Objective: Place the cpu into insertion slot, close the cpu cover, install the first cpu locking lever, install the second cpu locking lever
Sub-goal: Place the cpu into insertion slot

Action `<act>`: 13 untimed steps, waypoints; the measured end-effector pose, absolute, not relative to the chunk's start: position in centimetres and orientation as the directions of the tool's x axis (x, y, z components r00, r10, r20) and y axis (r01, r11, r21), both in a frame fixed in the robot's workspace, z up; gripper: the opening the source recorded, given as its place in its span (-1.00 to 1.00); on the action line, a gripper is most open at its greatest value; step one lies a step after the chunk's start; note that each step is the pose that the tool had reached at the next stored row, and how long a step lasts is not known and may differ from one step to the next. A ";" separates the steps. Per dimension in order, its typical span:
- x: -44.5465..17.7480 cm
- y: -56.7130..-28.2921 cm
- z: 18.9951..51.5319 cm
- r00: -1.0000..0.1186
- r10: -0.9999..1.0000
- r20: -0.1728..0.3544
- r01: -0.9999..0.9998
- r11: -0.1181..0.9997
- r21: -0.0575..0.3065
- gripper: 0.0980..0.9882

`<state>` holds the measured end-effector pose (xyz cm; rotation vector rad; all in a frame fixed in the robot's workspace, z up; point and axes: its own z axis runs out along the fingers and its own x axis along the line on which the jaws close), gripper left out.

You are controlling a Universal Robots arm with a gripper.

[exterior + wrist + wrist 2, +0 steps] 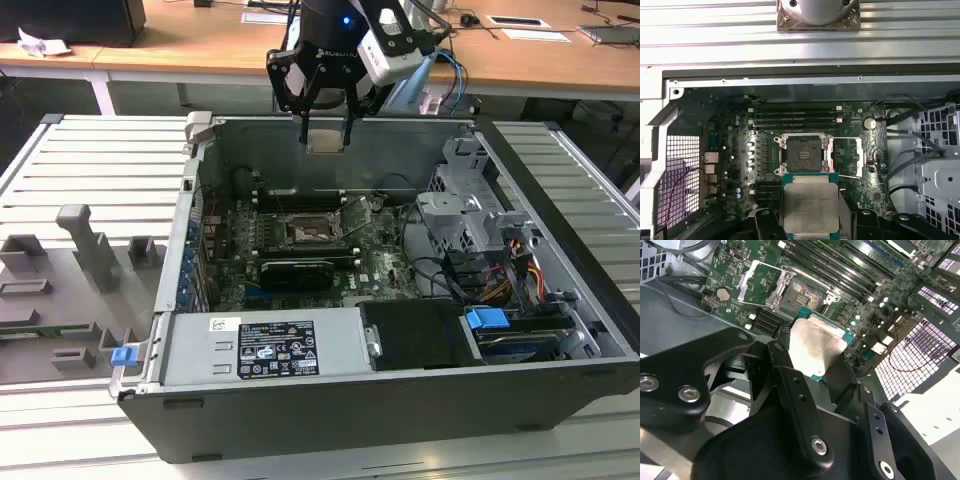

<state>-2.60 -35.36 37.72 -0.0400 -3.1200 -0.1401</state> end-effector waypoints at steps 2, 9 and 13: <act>-2.6 -35.4 37.7 -0.999 0.028 0.019 0.029 0.996 0.089 -0.03; -2.6 -35.4 37.5 -0.998 0.052 0.019 0.054 0.995 0.089 -0.03; -2.6 -35.4 37.5 -0.998 0.065 0.019 0.067 0.994 0.089 -0.03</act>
